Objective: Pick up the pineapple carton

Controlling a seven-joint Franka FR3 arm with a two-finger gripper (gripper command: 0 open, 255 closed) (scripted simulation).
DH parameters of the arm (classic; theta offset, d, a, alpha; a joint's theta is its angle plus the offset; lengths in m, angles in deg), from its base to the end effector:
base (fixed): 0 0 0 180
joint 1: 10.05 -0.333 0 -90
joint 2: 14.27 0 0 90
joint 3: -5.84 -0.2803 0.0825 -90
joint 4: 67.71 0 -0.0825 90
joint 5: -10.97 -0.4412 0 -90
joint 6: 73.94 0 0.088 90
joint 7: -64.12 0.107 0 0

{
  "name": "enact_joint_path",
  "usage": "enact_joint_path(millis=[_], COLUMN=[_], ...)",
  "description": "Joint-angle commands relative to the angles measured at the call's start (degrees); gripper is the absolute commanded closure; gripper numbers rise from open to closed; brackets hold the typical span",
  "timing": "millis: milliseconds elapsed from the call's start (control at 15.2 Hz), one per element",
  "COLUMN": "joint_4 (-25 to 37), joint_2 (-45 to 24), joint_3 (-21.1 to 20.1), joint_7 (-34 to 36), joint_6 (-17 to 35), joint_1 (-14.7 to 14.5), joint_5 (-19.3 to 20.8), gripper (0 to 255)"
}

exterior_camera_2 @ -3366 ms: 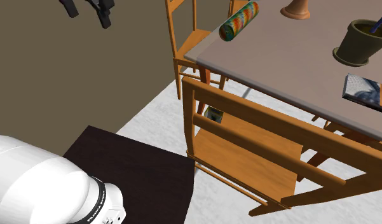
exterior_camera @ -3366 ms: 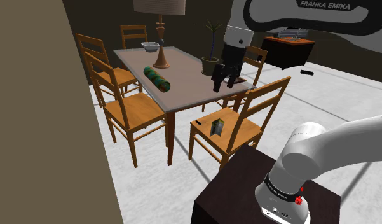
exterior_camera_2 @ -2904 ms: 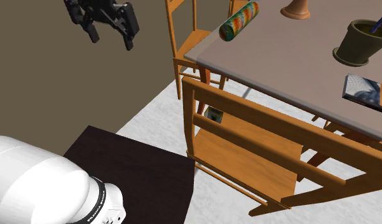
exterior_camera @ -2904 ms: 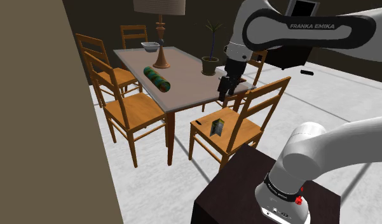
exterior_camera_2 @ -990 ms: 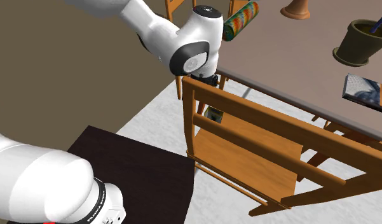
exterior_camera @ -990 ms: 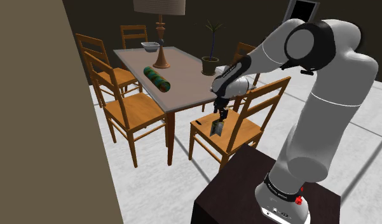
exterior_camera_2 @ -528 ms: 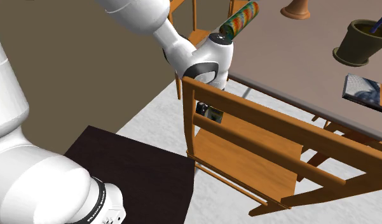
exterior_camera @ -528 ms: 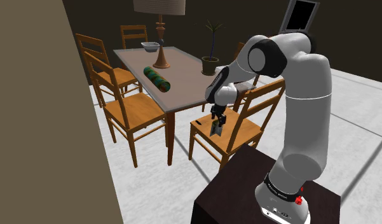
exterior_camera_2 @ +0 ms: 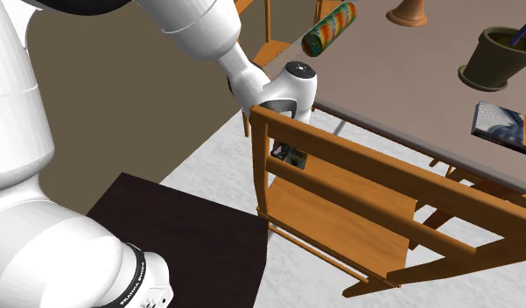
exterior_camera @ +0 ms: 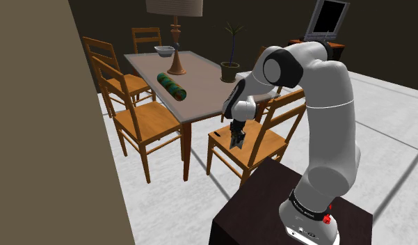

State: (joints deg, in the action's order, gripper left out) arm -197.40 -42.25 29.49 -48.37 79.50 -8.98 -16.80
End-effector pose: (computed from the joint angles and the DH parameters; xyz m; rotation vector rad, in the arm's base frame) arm 0.4708 -0.2611 0.0767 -2.6430 -1.6888 -0.0340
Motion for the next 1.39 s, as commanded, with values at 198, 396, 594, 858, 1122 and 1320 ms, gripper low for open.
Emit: enact_joint_path(millis=[198, 396, 594, 858, 1122, 1320], joint_4=[0.1, 0.1, 0.1, -0.6, -1.1, -1.3], joint_2=[-0.2, -0.2, 0.5, 3.4, 6.3, 8.5], joint_3=[-0.1, -0.1, 0.5, 2.6, 4.7, 6.1], joint_7=[-0.1, -0.1, 0.4, 2.2, 4.2, 5.7], joint_6=[0.1, 0.1, -0.6, -2.7, -4.8, -6.5], joint_1=[0.1, 0.1, -0.3, -2.0, -3.5, -4.6], joint_5=[-0.1, -0.1, 0.5, 3.0, 5.7, 7.8], gripper=[255, 255, 255, 255, 255, 255])
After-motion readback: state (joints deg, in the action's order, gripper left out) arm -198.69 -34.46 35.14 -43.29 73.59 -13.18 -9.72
